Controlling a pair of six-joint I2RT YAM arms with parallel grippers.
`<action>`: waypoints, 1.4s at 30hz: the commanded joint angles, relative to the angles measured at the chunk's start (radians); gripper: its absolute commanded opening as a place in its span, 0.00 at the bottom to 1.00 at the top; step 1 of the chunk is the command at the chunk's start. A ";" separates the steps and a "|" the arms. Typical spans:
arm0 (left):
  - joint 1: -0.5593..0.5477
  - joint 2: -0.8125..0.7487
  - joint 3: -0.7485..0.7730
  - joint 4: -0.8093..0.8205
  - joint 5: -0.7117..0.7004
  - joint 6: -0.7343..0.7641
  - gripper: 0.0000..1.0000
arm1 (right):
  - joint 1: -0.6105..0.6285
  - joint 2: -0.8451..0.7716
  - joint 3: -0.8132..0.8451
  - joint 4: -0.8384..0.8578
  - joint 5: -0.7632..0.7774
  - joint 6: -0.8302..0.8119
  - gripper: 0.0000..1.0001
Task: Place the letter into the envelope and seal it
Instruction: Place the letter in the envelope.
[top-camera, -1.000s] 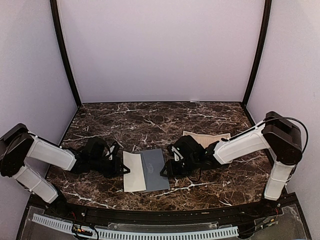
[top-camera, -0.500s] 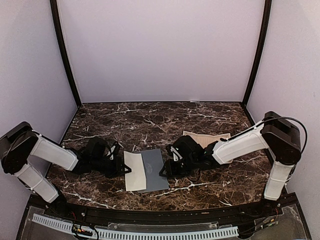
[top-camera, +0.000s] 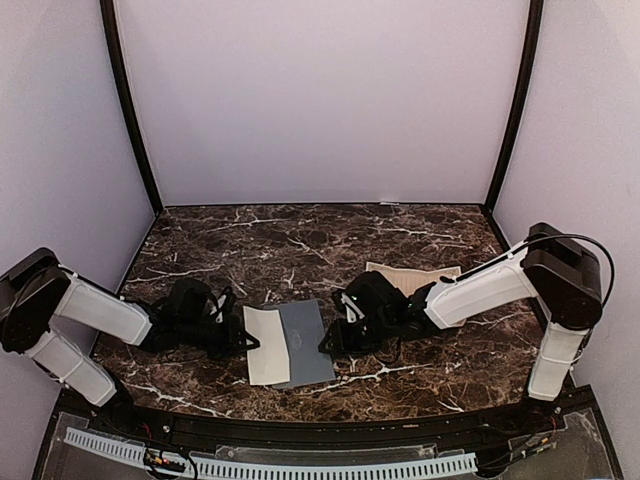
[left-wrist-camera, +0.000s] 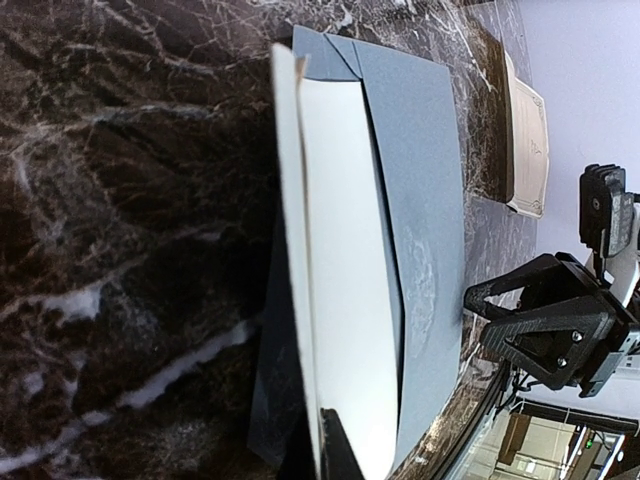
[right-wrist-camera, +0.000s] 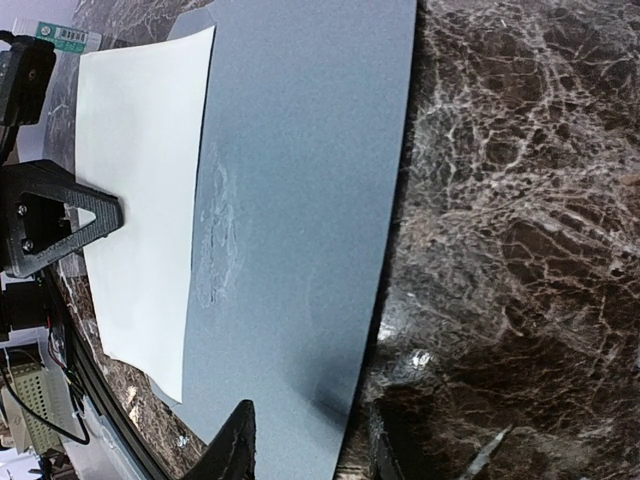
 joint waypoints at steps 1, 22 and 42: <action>0.006 0.002 -0.003 -0.009 0.013 0.000 0.00 | 0.014 0.016 0.008 0.006 -0.003 0.006 0.35; 0.006 0.093 0.037 0.035 0.053 -0.010 0.00 | 0.028 0.018 0.020 0.021 -0.014 -0.003 0.35; 0.006 0.098 0.020 0.032 0.058 0.003 0.00 | 0.014 -0.053 -0.189 0.498 -0.137 0.176 0.34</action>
